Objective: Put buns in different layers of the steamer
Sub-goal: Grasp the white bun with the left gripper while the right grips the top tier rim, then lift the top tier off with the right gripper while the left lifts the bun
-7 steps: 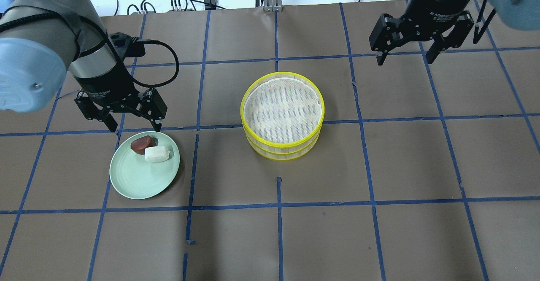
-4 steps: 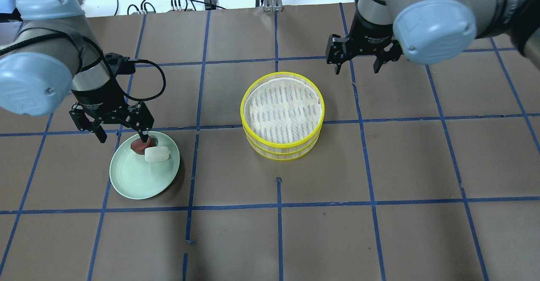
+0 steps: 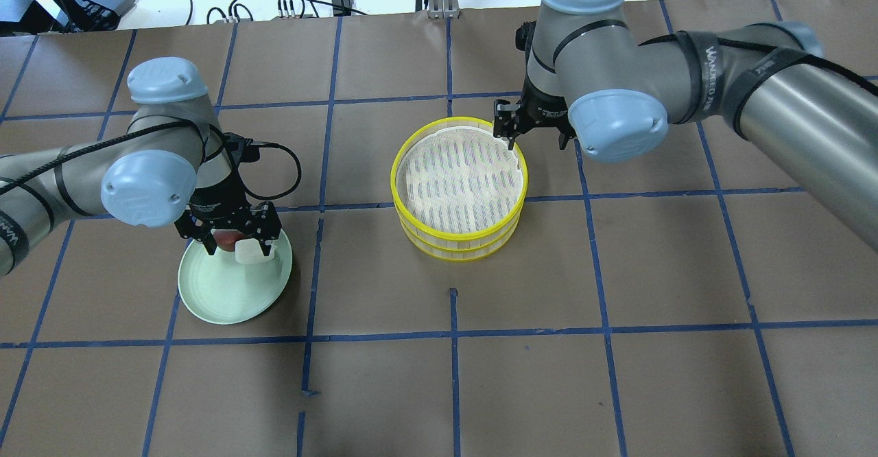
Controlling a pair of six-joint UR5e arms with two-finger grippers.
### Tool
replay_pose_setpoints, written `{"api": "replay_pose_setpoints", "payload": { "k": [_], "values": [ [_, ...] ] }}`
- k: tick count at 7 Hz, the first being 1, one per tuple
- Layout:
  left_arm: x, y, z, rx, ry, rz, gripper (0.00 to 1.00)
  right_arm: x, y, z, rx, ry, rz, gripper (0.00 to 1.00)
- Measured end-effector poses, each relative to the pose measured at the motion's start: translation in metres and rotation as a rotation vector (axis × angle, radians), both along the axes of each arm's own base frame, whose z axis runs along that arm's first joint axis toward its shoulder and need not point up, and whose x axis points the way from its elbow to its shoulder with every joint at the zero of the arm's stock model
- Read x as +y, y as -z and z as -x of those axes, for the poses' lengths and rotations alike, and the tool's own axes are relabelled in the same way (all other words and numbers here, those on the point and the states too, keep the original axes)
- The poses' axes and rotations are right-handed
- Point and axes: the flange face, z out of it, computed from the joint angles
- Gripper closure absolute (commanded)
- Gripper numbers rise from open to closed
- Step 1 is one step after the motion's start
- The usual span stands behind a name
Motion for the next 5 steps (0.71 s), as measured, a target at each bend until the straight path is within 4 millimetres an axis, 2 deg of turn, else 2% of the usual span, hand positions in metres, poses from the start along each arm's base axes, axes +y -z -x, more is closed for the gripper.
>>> {"api": "replay_pose_setpoints", "payload": {
  "k": [1, 2, 4, 5],
  "values": [
    [-0.003, 0.012, 0.007, 0.016, 0.009, 0.004, 0.14, 0.0, 0.015, -0.005, -0.002, 0.001, -0.003, 0.57],
    [-0.008, 0.021, 0.01, 0.021, 0.016, 0.012, 0.14, 0.0, 0.028, -0.011, -0.001, -0.004, -0.018, 0.75],
    [-0.013, 0.027, 0.009, 0.01, 0.027, 0.021, 0.15, 0.003, 0.037, -0.017, 0.002, -0.016, -0.038, 0.85],
    [-0.014, 0.026, 0.006, -0.017, 0.036, 0.021, 0.24, 0.005, 0.039, -0.017, 0.004, -0.015, -0.044, 0.88]
  ]
}}
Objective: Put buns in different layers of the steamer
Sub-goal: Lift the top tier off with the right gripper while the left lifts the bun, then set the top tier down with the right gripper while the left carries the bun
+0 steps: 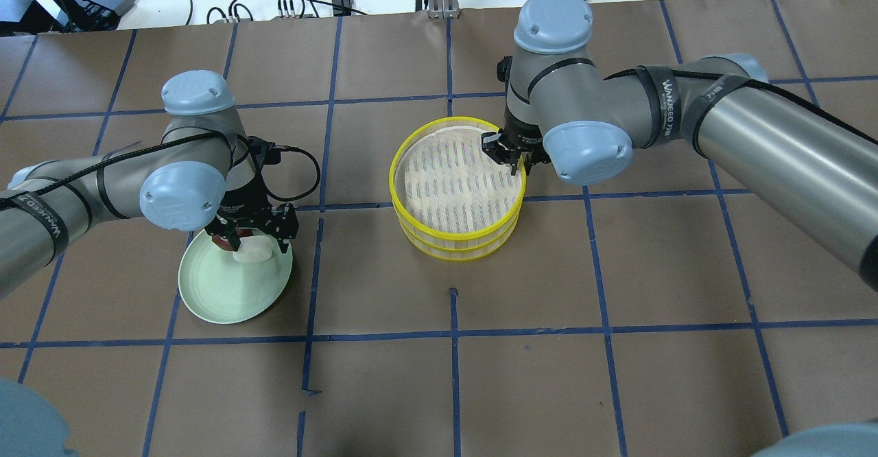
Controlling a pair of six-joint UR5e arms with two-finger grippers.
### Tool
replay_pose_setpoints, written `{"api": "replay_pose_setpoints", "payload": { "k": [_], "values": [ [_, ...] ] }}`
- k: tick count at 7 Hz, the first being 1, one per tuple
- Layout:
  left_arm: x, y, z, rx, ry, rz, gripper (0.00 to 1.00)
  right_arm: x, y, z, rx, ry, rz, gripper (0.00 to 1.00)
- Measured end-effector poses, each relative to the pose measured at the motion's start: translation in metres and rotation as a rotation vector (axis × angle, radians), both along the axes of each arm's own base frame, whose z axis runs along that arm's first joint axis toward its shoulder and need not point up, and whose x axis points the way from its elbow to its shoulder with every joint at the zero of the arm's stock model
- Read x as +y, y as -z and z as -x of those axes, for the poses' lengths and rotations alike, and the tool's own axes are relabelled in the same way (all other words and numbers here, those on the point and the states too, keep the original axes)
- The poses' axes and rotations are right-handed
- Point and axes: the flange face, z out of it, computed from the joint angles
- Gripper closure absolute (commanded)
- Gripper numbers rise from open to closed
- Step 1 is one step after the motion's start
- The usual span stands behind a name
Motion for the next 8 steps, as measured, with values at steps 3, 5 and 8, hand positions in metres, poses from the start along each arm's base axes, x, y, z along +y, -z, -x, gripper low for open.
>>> {"api": "replay_pose_setpoints", "payload": {
  "k": [3, 5, 8],
  "values": [
    [0.004, 0.003, -0.006, -0.049, 0.011, -0.016, 0.71, 0.006, -0.012, 0.003, 0.009, -0.01, -0.002, 0.92],
    [0.006, 0.004, -0.007, -0.061, 0.007, -0.022, 0.92, 0.004, -0.062, 0.038, 0.001, 0.0, 0.012, 0.93],
    [-0.011, -0.031, -0.004, -0.071, 0.001, 0.062, 0.95, -0.026, -0.088, 0.17, 0.024, -0.051, 0.006, 0.95]
  ]
}}
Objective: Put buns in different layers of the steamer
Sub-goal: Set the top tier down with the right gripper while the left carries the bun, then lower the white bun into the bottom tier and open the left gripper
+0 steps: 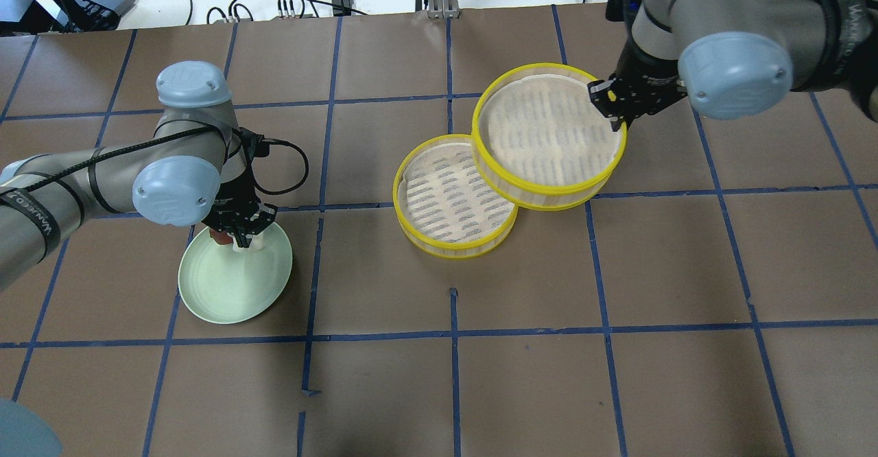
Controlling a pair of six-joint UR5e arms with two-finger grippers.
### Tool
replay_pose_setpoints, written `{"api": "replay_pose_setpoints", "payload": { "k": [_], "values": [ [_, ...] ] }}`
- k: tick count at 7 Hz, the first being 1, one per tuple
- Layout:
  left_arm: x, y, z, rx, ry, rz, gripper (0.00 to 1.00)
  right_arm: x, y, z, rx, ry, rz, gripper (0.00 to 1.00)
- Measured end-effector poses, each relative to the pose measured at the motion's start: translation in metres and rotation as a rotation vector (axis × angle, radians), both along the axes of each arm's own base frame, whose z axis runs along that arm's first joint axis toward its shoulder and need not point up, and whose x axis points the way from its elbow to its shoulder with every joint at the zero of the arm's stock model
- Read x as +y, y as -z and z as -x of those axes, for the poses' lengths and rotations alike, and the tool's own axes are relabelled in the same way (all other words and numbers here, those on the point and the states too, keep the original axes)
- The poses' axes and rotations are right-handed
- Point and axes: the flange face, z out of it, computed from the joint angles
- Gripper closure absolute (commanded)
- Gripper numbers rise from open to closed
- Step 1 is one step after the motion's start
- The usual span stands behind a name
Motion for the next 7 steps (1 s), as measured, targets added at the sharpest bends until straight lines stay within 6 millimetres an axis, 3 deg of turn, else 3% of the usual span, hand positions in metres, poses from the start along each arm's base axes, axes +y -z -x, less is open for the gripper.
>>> {"api": "replay_pose_setpoints", "payload": {
  "k": [2, 3, 5, 7],
  "values": [
    [-0.021, -0.045, 0.026, -0.002, -0.009, 0.106, 0.95, -0.006, 0.003, 0.082, 0.037, -0.042, -0.016, 0.96],
    [-0.028, -0.06, 0.045, 0.023, -0.032, 0.145, 0.95, -0.007, 0.006, 0.112, 0.045, -0.076, -0.022, 0.95],
    [-0.035, -0.073, 0.083, 0.192, -0.169, 0.19, 0.96, -0.006, 0.012, 0.137, 0.047, -0.098, -0.032, 0.95],
    [-0.027, -0.081, 0.146, 0.294, -0.247, 0.209, 0.96, -0.006, 0.015, 0.14, 0.046, -0.096, -0.038, 0.95]
  ]
}}
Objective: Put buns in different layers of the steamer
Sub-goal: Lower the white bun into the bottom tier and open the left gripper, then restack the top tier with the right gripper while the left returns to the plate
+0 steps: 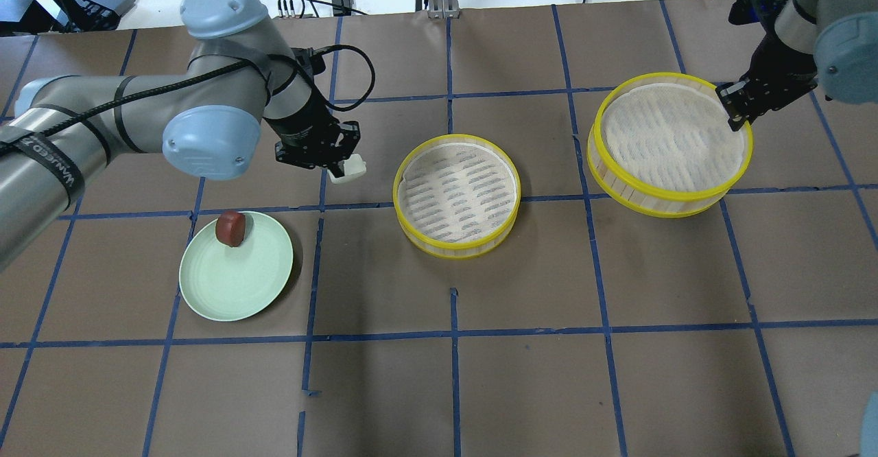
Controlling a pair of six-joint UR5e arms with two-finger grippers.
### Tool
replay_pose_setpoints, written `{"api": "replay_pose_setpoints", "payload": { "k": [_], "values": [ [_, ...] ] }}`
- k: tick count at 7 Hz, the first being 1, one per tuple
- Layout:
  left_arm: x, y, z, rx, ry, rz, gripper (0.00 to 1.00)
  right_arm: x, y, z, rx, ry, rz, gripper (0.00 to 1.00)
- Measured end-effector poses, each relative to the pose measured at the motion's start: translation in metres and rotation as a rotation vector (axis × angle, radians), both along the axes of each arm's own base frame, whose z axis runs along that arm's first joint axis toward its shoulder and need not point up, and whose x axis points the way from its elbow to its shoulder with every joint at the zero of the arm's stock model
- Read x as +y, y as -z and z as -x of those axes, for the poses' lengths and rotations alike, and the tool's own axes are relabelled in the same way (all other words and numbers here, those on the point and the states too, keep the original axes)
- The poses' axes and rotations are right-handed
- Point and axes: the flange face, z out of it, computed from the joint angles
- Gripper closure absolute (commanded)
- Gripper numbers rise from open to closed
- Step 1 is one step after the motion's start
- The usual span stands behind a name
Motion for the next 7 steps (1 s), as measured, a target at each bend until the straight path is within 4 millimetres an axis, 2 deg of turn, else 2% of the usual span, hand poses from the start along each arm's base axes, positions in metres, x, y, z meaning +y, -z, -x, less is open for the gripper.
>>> {"api": "replay_pose_setpoints", "payload": {
  "k": [1, 2, 3, 4, 5, 6, 7],
  "values": [
    [0.008, 0.001, 0.04, 0.02, -0.016, 0.027, 0.95, 0.0, 0.001, 0.0, -0.001, 0.001, -0.002, 0.95],
    [0.016, 0.006, 0.074, 0.044, -0.035, 0.043, 0.5, 0.001, 0.002, 0.0, -0.003, 0.002, -0.005, 0.95],
    [0.022, 0.016, 0.098, 0.068, -0.052, 0.035, 0.0, 0.001, 0.003, 0.0, -0.005, 0.003, -0.006, 0.95],
    [0.025, 0.027, 0.112, 0.077, -0.06, 0.021, 0.0, 0.001, 0.003, -0.001, -0.009, 0.004, -0.006, 0.95],
    [0.025, 0.033, 0.117, 0.078, -0.047, 0.021, 0.0, 0.001, 0.003, -0.002, -0.012, 0.005, -0.008, 0.95],
    [0.023, 0.033, 0.117, 0.075, 0.001, 0.039, 0.0, 0.002, 0.002, -0.005, -0.014, 0.015, -0.009, 0.94],
    [0.015, 0.028, 0.102, 0.05, 0.076, 0.072, 0.0, 0.003, -0.002, -0.014, -0.015, 0.048, -0.004, 0.94]
  ]
}}
